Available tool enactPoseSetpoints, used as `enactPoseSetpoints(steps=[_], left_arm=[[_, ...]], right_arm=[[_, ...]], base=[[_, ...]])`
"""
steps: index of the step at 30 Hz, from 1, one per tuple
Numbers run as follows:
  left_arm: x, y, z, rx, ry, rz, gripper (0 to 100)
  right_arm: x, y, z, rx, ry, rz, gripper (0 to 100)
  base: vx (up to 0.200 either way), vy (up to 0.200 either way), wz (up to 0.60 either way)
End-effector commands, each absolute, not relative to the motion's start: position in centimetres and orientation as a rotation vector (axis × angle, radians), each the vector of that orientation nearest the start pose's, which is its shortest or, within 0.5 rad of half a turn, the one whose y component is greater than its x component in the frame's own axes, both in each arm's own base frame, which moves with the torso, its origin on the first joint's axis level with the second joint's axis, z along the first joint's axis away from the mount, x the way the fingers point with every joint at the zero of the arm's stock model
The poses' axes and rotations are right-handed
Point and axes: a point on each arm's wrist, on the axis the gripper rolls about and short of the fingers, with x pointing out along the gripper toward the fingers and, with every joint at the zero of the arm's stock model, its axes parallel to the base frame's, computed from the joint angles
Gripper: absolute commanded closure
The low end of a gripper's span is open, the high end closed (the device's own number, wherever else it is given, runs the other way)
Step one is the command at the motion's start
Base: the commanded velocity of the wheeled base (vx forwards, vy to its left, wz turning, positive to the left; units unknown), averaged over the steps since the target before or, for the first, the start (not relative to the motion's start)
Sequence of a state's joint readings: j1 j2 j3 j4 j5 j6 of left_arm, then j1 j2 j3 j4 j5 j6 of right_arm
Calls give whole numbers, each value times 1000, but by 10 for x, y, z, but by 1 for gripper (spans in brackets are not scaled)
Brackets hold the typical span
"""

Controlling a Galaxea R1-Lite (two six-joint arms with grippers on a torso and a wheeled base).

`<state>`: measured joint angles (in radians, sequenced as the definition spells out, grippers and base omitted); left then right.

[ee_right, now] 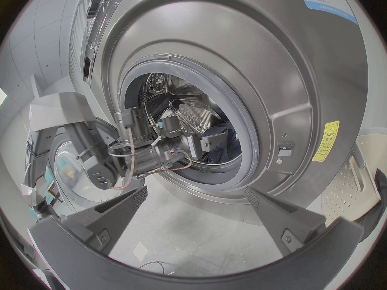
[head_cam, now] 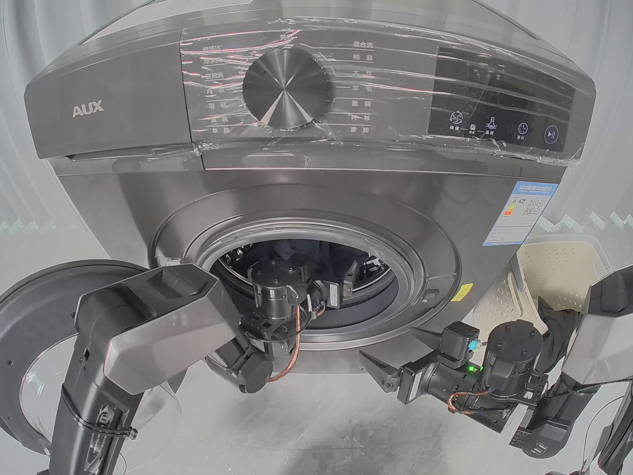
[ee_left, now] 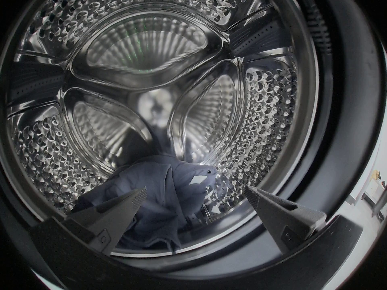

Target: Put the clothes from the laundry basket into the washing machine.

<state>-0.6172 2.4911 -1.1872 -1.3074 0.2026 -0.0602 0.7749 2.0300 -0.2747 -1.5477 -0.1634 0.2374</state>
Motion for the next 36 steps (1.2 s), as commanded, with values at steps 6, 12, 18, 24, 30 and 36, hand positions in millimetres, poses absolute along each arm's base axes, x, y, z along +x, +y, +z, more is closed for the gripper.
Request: enactPoseSetpoints(steps=[6, 12, 18, 24, 30, 36], left_arm=[[306, -273, 42, -50, 39, -536, 0], [273, -255, 72, -68, 44, -562, 0], [228, -233, 112, -153, 29, -609, 0], [179, -207, 117, -163, 92, -648, 0], [154, -175, 125, -195, 105, -622, 0], [135, -149, 135, -213, 75, -612, 0]], right_arm=[[199, 188, 63, 135, 260, 577, 0], [195, 180, 61, 124, 279, 565, 0], [191, 176, 66, 126, 272, 566, 0], [184, 170, 75, 137, 250, 570, 0], [175, 161, 86, 148, 224, 570, 0], [167, 137, 94, 153, 203, 517, 0]], base=[[0, 0, 0], [0, 0, 0], [0, 0, 0], [0, 0, 0], [0, 0, 0], [0, 0, 0]])
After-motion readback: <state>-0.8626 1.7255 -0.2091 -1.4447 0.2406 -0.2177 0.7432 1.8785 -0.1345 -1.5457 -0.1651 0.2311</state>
